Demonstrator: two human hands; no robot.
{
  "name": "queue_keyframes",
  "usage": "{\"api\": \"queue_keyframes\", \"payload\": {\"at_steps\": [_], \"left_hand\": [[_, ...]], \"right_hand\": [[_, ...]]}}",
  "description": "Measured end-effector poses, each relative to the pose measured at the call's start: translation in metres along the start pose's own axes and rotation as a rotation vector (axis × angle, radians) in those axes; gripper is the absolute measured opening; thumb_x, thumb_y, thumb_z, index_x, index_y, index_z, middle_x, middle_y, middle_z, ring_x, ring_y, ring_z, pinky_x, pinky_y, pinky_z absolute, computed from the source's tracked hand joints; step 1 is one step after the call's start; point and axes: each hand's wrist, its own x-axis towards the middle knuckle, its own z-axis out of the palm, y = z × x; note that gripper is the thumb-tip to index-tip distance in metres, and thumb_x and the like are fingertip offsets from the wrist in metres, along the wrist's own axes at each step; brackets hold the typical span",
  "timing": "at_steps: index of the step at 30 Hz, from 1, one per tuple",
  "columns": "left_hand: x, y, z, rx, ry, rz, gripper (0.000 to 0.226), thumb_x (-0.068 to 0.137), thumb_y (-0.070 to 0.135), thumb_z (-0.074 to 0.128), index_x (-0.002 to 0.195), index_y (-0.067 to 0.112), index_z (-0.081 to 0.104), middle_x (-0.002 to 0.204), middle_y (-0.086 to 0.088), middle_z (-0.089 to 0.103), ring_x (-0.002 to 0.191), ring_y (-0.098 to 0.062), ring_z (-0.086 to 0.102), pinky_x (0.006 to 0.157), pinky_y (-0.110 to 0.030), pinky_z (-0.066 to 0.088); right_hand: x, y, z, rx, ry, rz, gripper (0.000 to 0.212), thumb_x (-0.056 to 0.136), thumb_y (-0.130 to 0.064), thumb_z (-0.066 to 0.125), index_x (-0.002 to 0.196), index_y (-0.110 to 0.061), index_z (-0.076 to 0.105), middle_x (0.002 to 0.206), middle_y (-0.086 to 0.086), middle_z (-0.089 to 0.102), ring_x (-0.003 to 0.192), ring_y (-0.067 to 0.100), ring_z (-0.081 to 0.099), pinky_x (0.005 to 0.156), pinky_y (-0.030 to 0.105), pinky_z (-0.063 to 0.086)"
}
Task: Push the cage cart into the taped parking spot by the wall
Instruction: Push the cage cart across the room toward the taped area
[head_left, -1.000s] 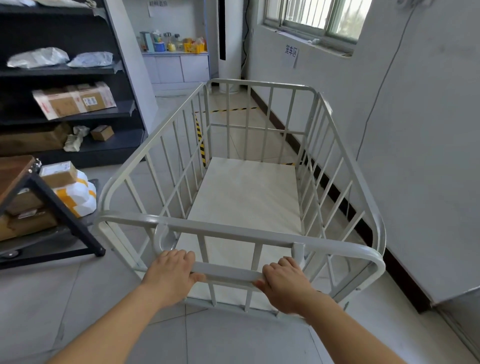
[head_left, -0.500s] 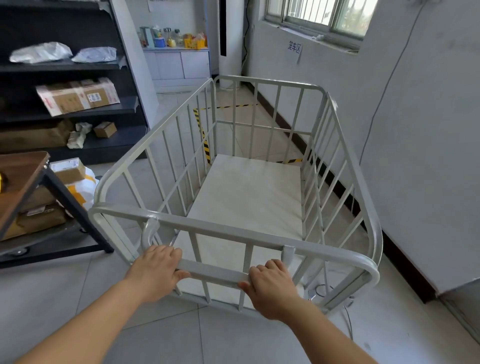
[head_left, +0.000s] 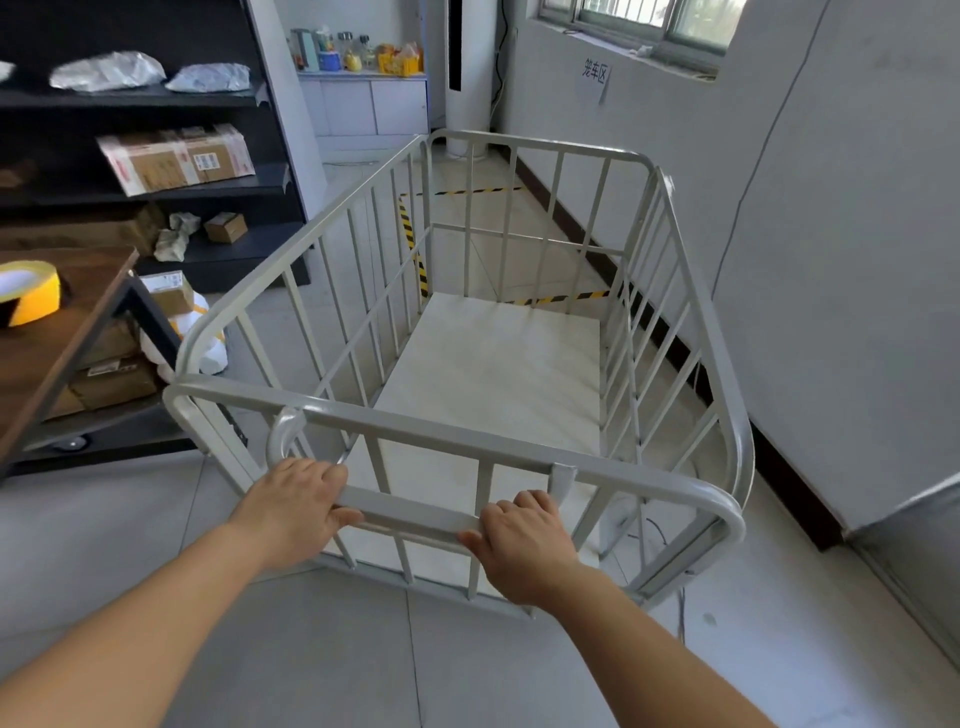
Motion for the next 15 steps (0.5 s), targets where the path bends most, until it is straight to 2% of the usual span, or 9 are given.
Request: {"api": "queue_keyframes", "payload": {"at_steps": [2, 3, 5, 7, 11, 15], "left_hand": [[-0.018, 0.009, 0.002, -0.017, 0.023, -0.007, 0.038, 0.088, 0.061, 0.031, 0.089, 0.024, 0.038, 0.093, 0.007, 0.051, 0.093, -0.015, 0.049, 0.093, -0.031, 0.036], [-0.028, 0.013, 0.003, -0.017, 0.029, -0.009, 0.038, 0.088, 0.061, 0.031, 0.089, 0.023, 0.038, 0.093, 0.007, 0.051, 0.092, -0.015, 0.049, 0.093, -0.031, 0.036], [-0.045, 0.023, 0.005, 0.004, 0.029, -0.012, 0.039, 0.088, 0.062, 0.030, 0.089, 0.023, 0.037, 0.092, 0.007, 0.051, 0.091, -0.015, 0.049, 0.093, -0.031, 0.036], [-0.062, 0.033, 0.007, 0.021, 0.021, -0.023, 0.040, 0.088, 0.063, 0.029, 0.089, 0.024, 0.036, 0.091, 0.007, 0.051, 0.089, -0.015, 0.048, 0.092, -0.031, 0.037], [-0.093, 0.052, 0.008, 0.034, -0.001, -0.031, 0.042, 0.088, 0.064, 0.027, 0.090, 0.023, 0.036, 0.092, 0.006, 0.051, 0.090, -0.016, 0.048, 0.092, -0.031, 0.036], [-0.119, 0.075, 0.005, 0.038, -0.020, -0.033, 0.044, 0.089, 0.062, 0.027, 0.094, 0.021, 0.040, 0.095, 0.004, 0.052, 0.091, -0.017, 0.048, 0.092, -0.032, 0.036]], "right_hand": [[-0.017, -0.003, 0.004, -0.005, 0.000, 0.002, 0.070, 0.087, -0.063, 0.002, 0.094, -0.015, 0.053, 0.097, 0.005, 0.060, 0.097, 0.027, 0.046, 0.102, 0.039, 0.025], [-0.026, -0.005, 0.006, -0.004, 0.002, -0.001, 0.070, 0.087, -0.063, 0.003, 0.095, -0.015, 0.054, 0.097, 0.005, 0.060, 0.097, 0.027, 0.046, 0.101, 0.039, 0.025], [-0.045, -0.010, 0.008, -0.007, 0.013, -0.017, 0.081, 0.075, -0.066, -0.008, 0.094, -0.016, 0.054, 0.096, 0.004, 0.060, 0.097, 0.026, 0.047, 0.101, 0.039, 0.025], [-0.064, -0.014, 0.009, 0.000, 0.031, -0.030, 0.083, 0.068, -0.066, -0.015, 0.089, -0.019, 0.050, 0.092, 0.002, 0.059, 0.095, 0.025, 0.046, 0.100, 0.037, 0.025], [-0.098, -0.018, 0.014, -0.005, 0.024, -0.039, 0.078, 0.066, -0.068, -0.018, 0.083, -0.021, 0.043, 0.082, -0.003, 0.048, 0.087, 0.023, 0.043, 0.099, 0.036, 0.026], [-0.127, -0.020, 0.016, -0.004, 0.012, -0.039, 0.080, 0.064, -0.069, -0.021, 0.082, -0.022, 0.041, 0.082, -0.005, 0.047, 0.081, 0.018, 0.034, 0.098, 0.035, 0.027]]}}
